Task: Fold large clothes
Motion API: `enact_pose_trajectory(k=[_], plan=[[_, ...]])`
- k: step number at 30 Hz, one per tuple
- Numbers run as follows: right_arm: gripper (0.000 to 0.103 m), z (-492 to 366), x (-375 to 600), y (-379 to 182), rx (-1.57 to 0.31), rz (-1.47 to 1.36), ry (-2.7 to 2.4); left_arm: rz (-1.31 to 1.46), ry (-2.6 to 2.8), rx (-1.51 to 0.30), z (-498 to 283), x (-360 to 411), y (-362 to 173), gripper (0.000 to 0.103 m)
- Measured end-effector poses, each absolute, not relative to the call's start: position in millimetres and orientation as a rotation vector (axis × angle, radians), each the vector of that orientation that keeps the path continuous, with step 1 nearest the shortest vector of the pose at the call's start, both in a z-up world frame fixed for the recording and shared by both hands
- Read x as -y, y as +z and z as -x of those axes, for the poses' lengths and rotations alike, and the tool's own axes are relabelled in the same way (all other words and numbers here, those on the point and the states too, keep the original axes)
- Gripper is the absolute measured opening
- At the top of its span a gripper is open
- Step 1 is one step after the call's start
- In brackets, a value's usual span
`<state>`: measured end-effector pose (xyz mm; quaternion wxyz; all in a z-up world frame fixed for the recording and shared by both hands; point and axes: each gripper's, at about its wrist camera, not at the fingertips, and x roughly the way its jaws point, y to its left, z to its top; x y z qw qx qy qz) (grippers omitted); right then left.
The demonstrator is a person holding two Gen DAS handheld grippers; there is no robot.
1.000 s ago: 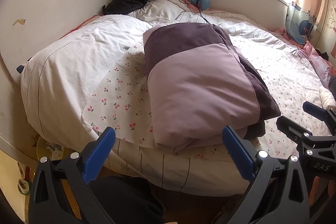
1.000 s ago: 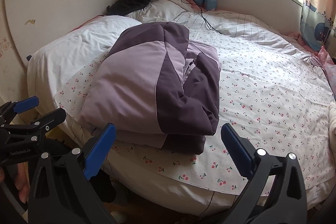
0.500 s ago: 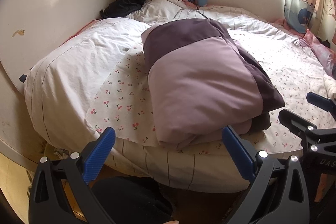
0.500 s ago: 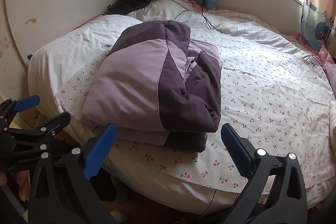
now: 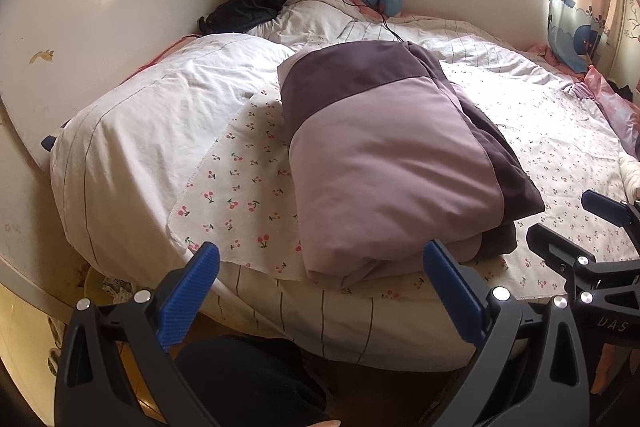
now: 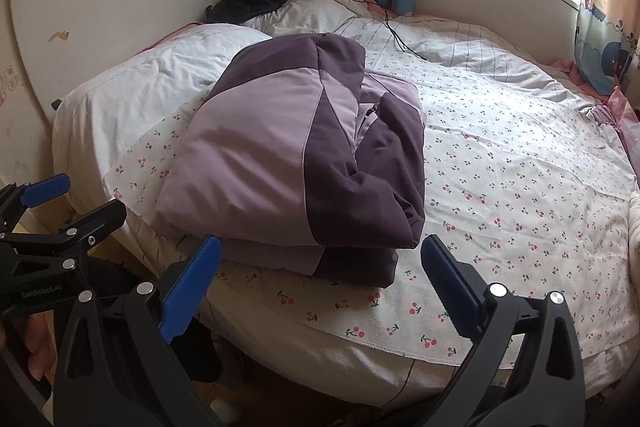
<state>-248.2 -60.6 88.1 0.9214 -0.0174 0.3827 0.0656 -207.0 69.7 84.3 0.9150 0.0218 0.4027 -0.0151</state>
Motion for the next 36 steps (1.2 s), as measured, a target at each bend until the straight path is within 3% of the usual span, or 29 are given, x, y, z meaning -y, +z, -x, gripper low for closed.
enact_pose_trajectory(k=[36], plan=[[0.097,243.2,61.1,84.1,-0.807,0.038,0.143,-0.021,-0.042,-0.846,201.7,-69.2,79.9,0.097]])
